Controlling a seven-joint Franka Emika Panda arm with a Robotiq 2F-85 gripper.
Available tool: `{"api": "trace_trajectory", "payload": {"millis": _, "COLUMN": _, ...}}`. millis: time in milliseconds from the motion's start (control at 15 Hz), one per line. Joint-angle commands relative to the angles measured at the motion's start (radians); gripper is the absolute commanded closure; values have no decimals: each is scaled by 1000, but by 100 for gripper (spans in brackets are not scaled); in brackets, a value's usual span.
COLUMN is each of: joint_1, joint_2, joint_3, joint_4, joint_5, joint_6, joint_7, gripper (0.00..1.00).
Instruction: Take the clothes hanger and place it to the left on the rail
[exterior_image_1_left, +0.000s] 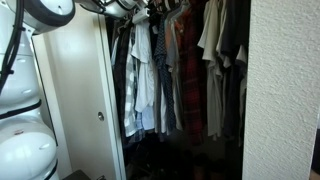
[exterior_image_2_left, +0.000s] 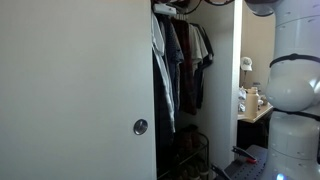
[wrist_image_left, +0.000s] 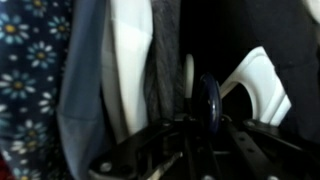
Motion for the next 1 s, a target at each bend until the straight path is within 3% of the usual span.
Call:
{"api": "trace_trajectory", "payload": {"millis": 0, "joint_1": 3, "joint_2": 72, "joint_3": 2, "joint_4": 69, "joint_5": -7, "joint_6": -11, "joint_7": -18, "gripper": 97}}
{"api": "trace_trajectory", "payload": {"millis": 933, "joint_1": 10, "joint_2": 74, "joint_3": 7, "joint_4": 62, "joint_5": -3, "joint_6": -60, "joint_7": -14, "gripper": 97}}
